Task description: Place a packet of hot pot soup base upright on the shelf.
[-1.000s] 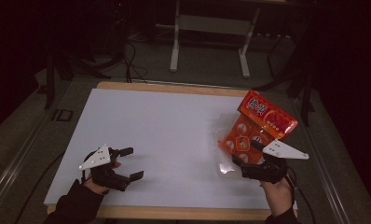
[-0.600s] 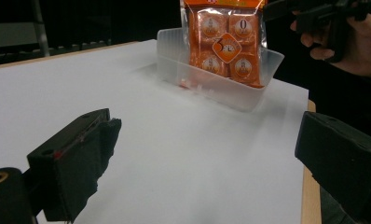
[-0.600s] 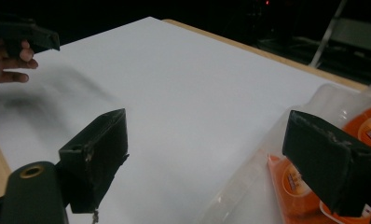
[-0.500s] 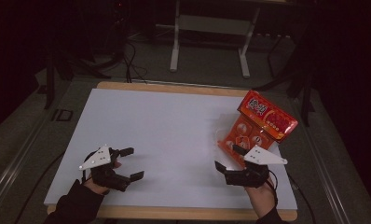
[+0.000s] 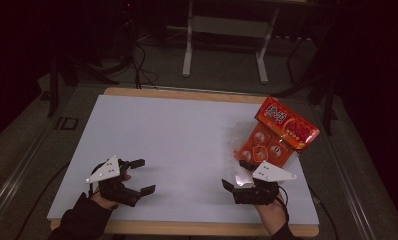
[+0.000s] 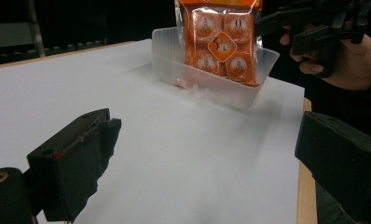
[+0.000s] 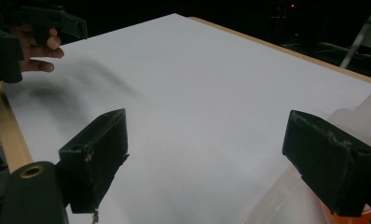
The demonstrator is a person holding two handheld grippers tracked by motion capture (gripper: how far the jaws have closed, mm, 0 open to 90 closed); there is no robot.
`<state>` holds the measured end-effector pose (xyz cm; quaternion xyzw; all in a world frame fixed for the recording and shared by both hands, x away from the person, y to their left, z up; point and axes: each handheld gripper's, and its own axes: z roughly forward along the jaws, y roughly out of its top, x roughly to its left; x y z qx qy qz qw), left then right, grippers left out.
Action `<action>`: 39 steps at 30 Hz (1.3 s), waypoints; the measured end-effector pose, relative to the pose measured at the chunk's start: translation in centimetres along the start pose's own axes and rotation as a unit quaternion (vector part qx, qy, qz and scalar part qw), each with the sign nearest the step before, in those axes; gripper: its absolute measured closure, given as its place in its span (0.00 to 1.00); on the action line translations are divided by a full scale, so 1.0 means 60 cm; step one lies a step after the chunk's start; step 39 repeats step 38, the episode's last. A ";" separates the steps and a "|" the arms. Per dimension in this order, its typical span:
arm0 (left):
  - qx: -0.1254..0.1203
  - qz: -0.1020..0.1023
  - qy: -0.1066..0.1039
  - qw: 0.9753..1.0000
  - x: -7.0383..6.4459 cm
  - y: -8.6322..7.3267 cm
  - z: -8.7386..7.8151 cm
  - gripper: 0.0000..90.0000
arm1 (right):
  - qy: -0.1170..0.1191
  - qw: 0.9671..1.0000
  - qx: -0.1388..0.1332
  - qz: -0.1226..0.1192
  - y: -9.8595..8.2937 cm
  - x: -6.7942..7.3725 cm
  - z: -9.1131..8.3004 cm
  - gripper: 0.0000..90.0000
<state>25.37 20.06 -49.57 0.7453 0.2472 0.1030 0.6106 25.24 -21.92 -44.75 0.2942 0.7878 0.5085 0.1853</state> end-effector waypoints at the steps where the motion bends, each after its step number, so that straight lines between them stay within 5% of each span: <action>1: 0.001 0.000 0.000 1.000 0.000 -0.001 0.000 0.05 | 0.001 1.000 0.000 -0.002 -0.001 0.001 0.001 0.15; 5: 0.004 0.000 -0.002 1.000 0.001 -0.002 0.001 0.05 | -0.001 1.000 -0.003 -0.017 -0.004 0.007 0.002 0.15; 18: 0.005 0.003 -0.002 1.000 0.000 -0.005 0.001 0.05 | 0.018 0.999 -0.032 -0.015 -0.016 0.012 -0.007 0.15; 39: 0.004 0.000 -0.002 1.000 0.000 -0.012 0.003 0.05 | 0.020 0.999 -0.021 -0.015 -0.027 0.010 0.001 0.15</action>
